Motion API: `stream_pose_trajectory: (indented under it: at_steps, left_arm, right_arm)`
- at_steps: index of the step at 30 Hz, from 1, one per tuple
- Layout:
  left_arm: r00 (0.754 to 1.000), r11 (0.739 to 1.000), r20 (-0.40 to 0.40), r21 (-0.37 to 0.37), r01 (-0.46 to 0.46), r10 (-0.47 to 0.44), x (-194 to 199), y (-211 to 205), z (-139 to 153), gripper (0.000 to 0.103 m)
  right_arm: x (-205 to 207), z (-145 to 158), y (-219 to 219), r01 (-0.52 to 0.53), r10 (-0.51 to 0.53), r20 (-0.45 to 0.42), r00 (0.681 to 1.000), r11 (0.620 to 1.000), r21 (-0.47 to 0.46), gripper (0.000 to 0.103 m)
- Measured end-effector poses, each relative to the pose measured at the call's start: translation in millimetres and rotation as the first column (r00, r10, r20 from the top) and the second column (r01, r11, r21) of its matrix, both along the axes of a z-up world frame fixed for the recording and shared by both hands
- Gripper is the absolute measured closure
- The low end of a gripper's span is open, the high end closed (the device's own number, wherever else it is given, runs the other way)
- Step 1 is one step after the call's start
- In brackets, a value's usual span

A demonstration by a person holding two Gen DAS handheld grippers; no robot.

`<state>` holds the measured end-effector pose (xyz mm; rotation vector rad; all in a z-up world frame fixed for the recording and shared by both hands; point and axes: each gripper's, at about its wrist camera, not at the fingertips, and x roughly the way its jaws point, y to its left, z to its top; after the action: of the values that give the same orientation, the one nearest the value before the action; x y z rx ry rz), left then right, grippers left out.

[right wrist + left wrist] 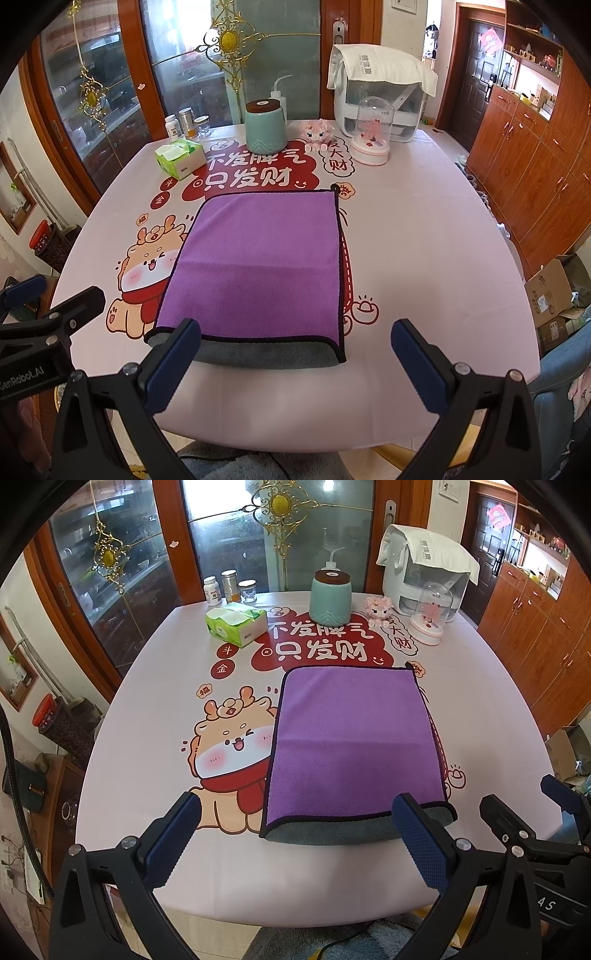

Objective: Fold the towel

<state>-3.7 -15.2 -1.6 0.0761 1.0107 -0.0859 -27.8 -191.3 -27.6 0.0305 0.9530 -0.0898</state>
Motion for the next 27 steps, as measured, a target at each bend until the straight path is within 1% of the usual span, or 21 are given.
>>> stream_pose_trajectory:
  at_steps: [6, 7, 15, 19, 23, 27]
  left_arm:
    - [1.000, 1.000, -0.004, -0.004, 0.004, -0.004, 0.9, 1.9, -0.3, 0.001]
    - [1.000, 1.000, -0.006, -0.004, 0.004, -0.004, 1.3, 2.2, -0.2, 0.001]
    - [1.000, 1.000, -0.030, -0.022, -0.003, 0.003, 7.4, 9.2, -6.9, 0.001]
    - [0.999, 0.999, -0.038, -0.034, 0.015, -0.017, 10.4, 8.5, -11.3, 0.001]
    - [0.998, 0.998, -0.027, -0.047, 0.047, -0.048, 14.7, 7.1, -17.0, 0.001]
    - [0.997, 0.997, -0.015, -0.026, 0.069, -0.069, 18.4, 6.5, -25.7, 0.001]
  right_arm:
    - [0.7, -6.8, -2.7, 0.005, -0.005, -0.005, 1.000, 1.000, 0.003, 0.000]
    - [-1.8, -2.9, 3.9, 0.008, -0.008, -0.007, 1.000, 1.000, 0.002, 0.000]
    - [-0.9, -7.4, 3.9, 0.013, -0.013, -0.028, 1.000, 1.000, -0.005, 0.000]
    - [1.3, -11.2, 4.0, 0.012, -0.013, -0.040, 0.999, 1.000, -0.013, 0.000]
    - [4.0, -15.3, -1.4, 0.020, -0.020, -0.050, 0.999, 1.000, -0.012, 0.000]
    - [7.8, -25.8, -12.7, 0.044, -0.045, -0.067, 0.997, 0.999, -0.019, 0.001]
